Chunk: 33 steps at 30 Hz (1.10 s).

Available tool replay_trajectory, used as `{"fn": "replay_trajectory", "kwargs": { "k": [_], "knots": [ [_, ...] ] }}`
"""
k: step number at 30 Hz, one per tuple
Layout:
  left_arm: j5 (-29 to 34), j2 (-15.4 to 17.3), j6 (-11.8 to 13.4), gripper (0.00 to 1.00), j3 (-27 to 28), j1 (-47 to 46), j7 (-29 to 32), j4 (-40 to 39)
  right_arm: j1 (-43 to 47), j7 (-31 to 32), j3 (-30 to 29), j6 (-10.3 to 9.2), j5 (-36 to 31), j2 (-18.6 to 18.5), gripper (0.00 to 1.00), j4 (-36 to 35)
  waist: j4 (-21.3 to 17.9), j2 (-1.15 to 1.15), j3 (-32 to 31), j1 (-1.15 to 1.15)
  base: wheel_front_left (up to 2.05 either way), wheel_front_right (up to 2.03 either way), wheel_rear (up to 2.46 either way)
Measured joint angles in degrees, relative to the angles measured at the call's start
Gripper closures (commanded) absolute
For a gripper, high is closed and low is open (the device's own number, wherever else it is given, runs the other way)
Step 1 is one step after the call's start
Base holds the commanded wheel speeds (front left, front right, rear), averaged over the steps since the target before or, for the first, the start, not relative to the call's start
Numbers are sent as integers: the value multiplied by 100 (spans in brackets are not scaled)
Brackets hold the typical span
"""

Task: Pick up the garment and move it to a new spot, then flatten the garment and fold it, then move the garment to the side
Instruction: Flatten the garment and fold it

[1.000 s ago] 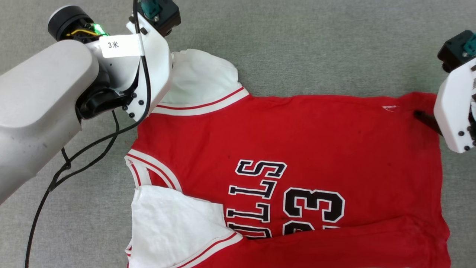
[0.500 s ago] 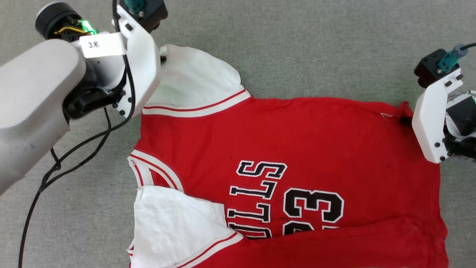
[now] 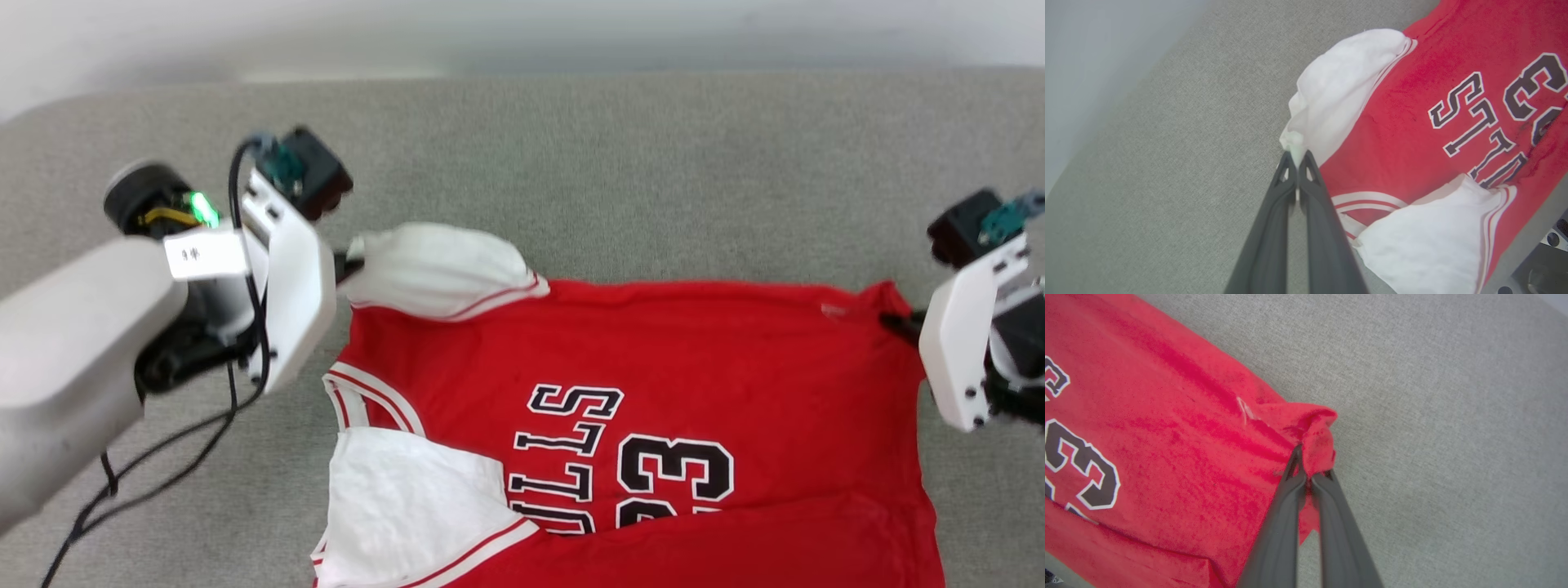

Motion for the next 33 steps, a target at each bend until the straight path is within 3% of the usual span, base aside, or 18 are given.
{"fn": "replay_trajectory", "kwargs": {
  "k": [5,15,27,31,32,33],
  "knots": [
    [-44,255,10,100,0,659,-154,-304,541,-335,62,0,88,-138,100,-153,58,0,-369,0,0,0,0],
    [-167,516,305,100,-3,2188,-385,-743,1793,-916,-49,0,209,-310,100,-527,195,0,-861,-1,0,0,0],
    [-244,493,588,100,-3,3281,-648,-612,3003,-1266,-510,0,245,-126,100,-670,193,0,-843,-1,0,0,0],
    [-388,323,591,100,2,3475,-778,-402,3131,-1237,-510,0,116,33,100,-572,153,0,-803,0,0,0,0],
    [-394,279,612,96,20,3501,-843,-328,3131,-1281,-535,0,59,66,89,-530,143,0,-798,-1,0,0,0],
    [-379,252,644,0,26,3505,-892,-265,3130,-1282,-560,0,38,102,39,-493,136,0,-802,0,0,0,0]
  ]
}}
